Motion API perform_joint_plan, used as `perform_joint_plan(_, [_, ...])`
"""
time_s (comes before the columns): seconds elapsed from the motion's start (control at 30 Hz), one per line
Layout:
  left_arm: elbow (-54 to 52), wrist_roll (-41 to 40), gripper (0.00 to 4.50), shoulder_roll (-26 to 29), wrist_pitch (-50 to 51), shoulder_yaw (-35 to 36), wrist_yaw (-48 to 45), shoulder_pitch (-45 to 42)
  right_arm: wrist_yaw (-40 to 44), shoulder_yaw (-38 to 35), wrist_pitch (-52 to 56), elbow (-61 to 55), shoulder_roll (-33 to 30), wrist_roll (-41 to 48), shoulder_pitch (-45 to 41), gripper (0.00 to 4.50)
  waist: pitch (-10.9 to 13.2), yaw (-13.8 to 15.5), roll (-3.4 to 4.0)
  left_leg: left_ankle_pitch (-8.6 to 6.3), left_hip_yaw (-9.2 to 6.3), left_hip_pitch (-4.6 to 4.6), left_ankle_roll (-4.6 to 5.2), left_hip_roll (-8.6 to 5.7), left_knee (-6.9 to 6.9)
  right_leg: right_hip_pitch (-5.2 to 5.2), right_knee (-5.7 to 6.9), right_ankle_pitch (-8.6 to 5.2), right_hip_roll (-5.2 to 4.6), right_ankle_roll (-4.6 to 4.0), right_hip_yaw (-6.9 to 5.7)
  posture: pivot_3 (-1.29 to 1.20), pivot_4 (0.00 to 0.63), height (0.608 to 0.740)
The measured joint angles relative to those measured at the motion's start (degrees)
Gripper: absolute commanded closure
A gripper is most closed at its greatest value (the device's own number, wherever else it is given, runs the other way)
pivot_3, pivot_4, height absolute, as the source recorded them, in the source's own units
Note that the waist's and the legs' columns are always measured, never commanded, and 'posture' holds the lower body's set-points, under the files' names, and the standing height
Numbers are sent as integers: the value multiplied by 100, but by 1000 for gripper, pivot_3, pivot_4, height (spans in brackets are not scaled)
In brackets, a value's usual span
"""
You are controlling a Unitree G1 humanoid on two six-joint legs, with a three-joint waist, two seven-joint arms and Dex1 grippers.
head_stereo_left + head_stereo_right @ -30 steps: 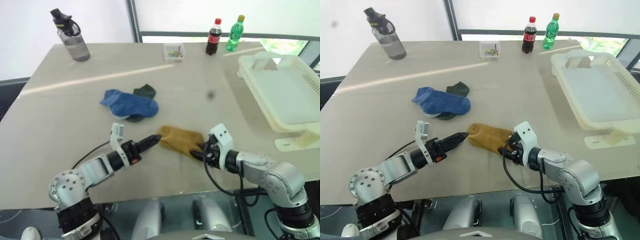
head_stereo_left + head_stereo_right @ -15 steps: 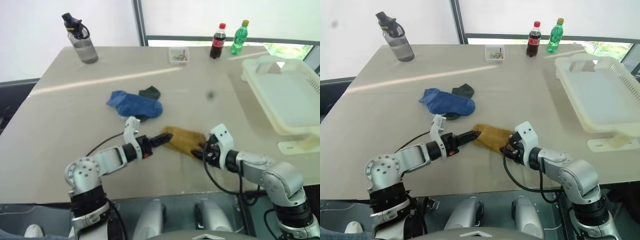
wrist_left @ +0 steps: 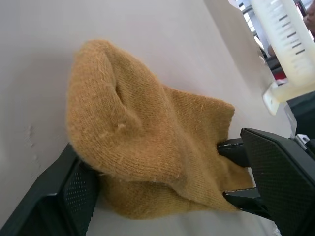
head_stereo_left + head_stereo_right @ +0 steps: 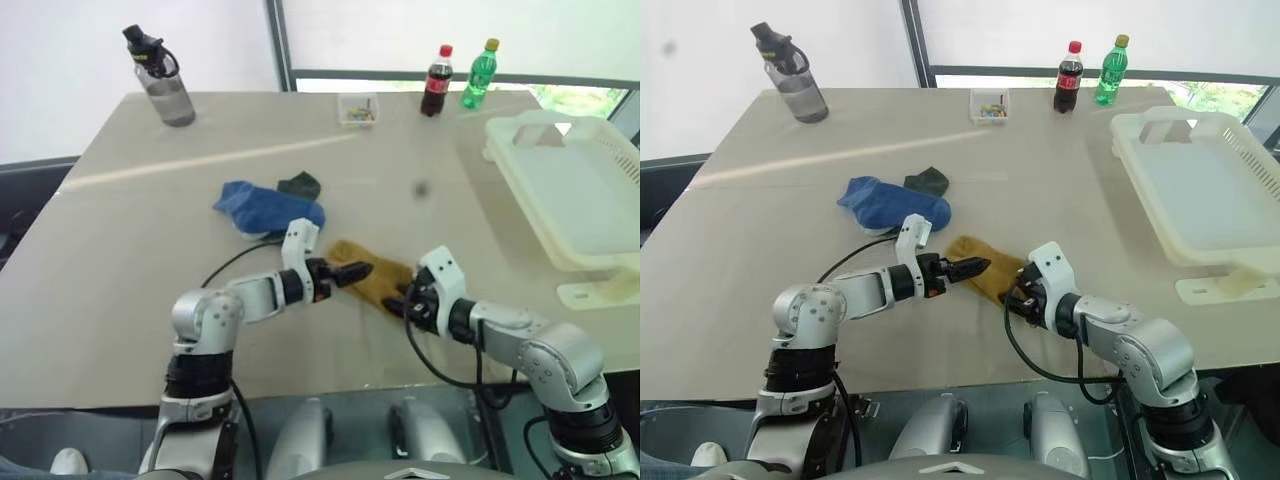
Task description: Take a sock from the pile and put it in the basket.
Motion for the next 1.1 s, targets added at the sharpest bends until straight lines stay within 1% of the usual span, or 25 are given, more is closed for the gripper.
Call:
perform_joint_plan(0.03, [78,-105,15,-14,-48,62,-275,0,7,3,-1,12,0,0,-42,2110,8,-5,1,0,0,-10,0,2,-2,-4,-6,0,0,0,-1,0,150,740])
perform_joint_plan(0.1, [185,-359,15,-65,-87,269,-497,-22,18,5,-22,40,0,-1,-75,2110,20,-9,-1,0,-2,-15,0,4,-6,-7,-13,0,1,0,-5,0,150,740])
perform_joint_plan(0.17, [320,-725,15,-107,-87,677,-671,-163,48,9,-89,88,-1,-16,-93,2110,25,-9,-5,0,-2,-17,0,2,-13,-8,-21,0,2,0,-7,0,150,740])
perform_joint_plan(0.27, [361,-977,15,-122,-86,929,-713,-220,67,13,-103,110,-1,-47,-113,2110,25,-13,-5,0,0,-16,0,0,-22,-7,-27,1,2,1,-5,0,150,740])
perform_joint_plan(0.4, [590,-1400,15,-329,-32,1287,-565,-224,112,13,-116,155,-1,-80,-155,2110,32,-13,-15,0,-3,-16,0,-1,-23,-7,-28,1,3,2,-7,0,150,740])
perform_joint_plan(0.6, [590,-1514,15,-347,60,1150,-531,-192,115,13,-138,166,0,-96,-154,2110,33,-15,-16,0,-2,-15,0,-2,-23,-6,-28,1,3,1,-7,0,150,740])
perform_joint_plan(0.73, [590,-1512,15,-348,53,937,-590,-192,115,12,-138,165,0,-100,-153,2110,34,-15,-15,0,-2,-14,0,-2,-23,-6,-28,1,3,1,-7,0,150,740])
perform_joint_plan(0.97, [587,-1393,15,-191,-18,323,-1050,-193,114,22,-137,148,-1,-120,-150,2110,34,-15,-15,0,-2,-14,0,-2,-26,-7,-29,1,3,0,-6,0,150,740])
perform_joint_plan(1.1, [586,-1371,15,-93,-13,116,-1286,-193,114,43,-137,128,-7,-155,-149,2110,35,-15,-14,0,-1,-14,0,-1,-28,-7,-30,0,3,0,-6,0,150,740])
